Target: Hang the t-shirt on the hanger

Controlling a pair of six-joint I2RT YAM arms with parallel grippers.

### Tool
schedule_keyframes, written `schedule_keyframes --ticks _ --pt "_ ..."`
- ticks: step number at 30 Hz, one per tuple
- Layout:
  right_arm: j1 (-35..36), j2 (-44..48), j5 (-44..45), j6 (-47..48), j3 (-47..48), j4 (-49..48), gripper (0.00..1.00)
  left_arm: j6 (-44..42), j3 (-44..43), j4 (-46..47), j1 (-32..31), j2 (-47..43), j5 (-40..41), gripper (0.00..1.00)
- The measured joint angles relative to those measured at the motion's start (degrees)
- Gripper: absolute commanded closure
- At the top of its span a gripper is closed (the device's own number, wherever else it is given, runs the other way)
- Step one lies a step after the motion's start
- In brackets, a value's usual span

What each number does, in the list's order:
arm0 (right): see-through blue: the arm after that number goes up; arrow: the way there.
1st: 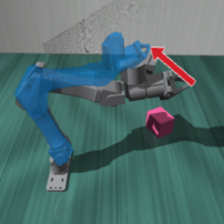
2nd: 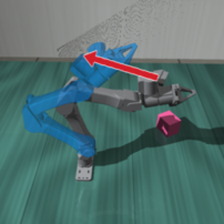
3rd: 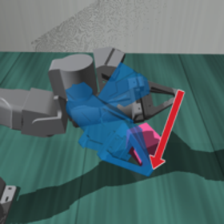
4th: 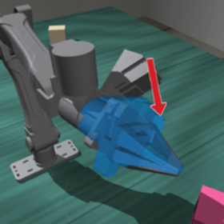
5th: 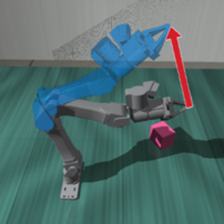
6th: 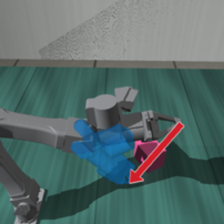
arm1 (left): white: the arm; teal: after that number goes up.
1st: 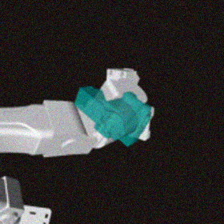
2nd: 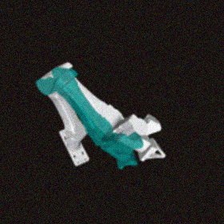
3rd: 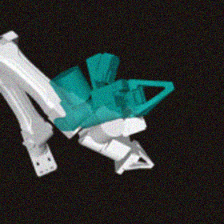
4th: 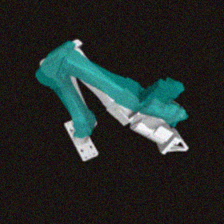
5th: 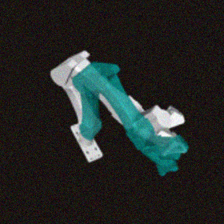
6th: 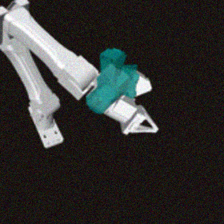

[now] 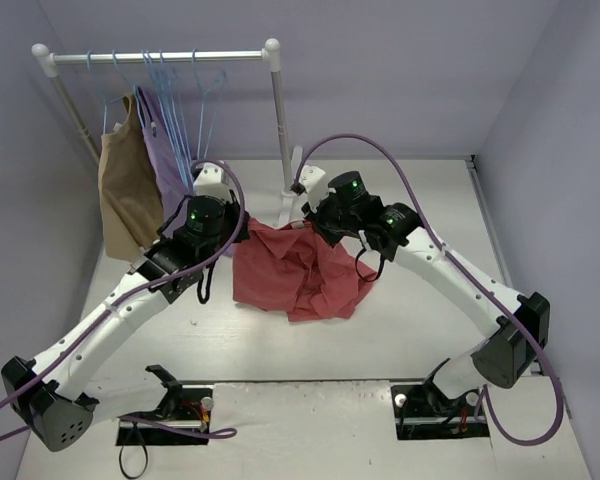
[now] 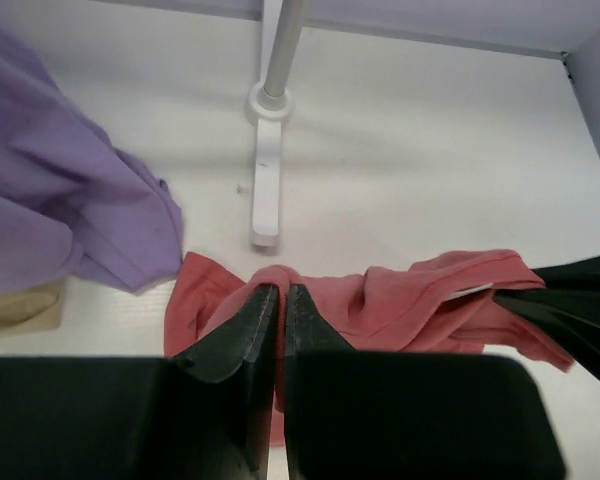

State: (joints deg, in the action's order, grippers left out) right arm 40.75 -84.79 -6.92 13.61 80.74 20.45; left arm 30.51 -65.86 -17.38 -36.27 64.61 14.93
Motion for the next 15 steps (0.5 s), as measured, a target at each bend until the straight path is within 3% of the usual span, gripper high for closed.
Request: schedule_keyframes --ticks 3,8,15 --pt "0.6 0.8 -1.0 -1.8 -6.9 -3.7 0.86 1.2 5.6 1.3 0.0 -2.4 -0.7 1.00" --pt "1.9 0.1 -3.1 -6.5 -22.1 -7.0 0.52 4.1 18.9 0.1 0.0 -3.2 -1.5 1.00" --pt "2.4 1.3 -1.4 -15.5 -29.4 -12.9 0.35 5.9 24.3 -0.6 0.0 -3.3 -1.7 1.00"
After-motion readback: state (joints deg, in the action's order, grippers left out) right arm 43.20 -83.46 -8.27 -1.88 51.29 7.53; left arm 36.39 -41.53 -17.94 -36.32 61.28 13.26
